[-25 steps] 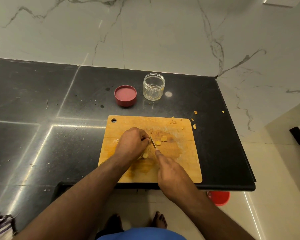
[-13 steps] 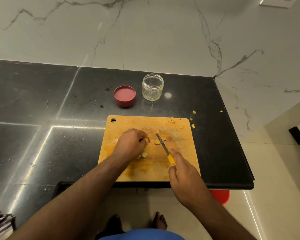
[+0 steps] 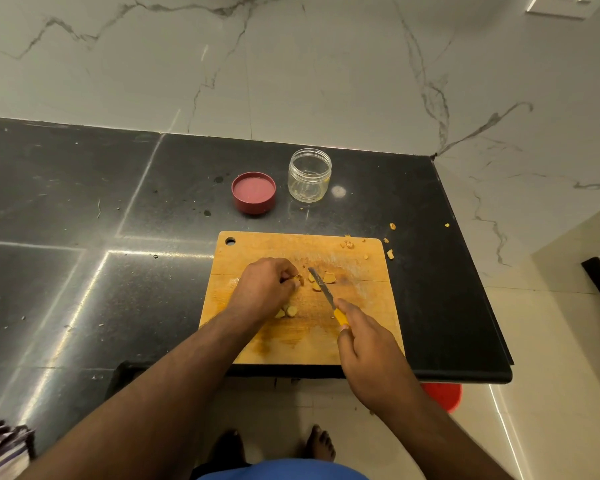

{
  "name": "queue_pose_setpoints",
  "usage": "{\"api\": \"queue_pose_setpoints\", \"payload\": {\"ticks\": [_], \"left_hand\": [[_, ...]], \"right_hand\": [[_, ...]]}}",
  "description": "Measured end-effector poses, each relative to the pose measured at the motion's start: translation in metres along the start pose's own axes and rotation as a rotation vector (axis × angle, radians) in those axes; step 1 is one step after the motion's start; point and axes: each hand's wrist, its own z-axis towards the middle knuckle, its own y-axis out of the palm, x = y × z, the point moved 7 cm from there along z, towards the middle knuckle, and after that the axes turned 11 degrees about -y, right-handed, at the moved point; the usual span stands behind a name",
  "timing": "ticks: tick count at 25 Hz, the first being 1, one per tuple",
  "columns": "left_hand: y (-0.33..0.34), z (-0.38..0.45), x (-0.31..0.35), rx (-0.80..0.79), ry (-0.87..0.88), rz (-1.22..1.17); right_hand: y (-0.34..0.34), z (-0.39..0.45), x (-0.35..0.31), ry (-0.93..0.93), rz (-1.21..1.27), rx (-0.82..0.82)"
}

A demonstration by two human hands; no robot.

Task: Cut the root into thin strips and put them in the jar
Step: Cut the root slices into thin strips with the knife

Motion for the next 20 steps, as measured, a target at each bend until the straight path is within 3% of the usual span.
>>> {"api": "queue_pose_setpoints", "payload": {"ticks": [13, 20], "left_hand": [[0.002, 0.003, 0.001, 0.014, 0.004, 0.018], [0.002, 0.004, 0.001, -0.004, -0.006, 0.017]], "right_hand": [[0.032, 0.011, -0.016, -0.038, -0.264, -0.185], [0.037, 0.025, -0.012, -0.034, -0.217, -0.190]]}}
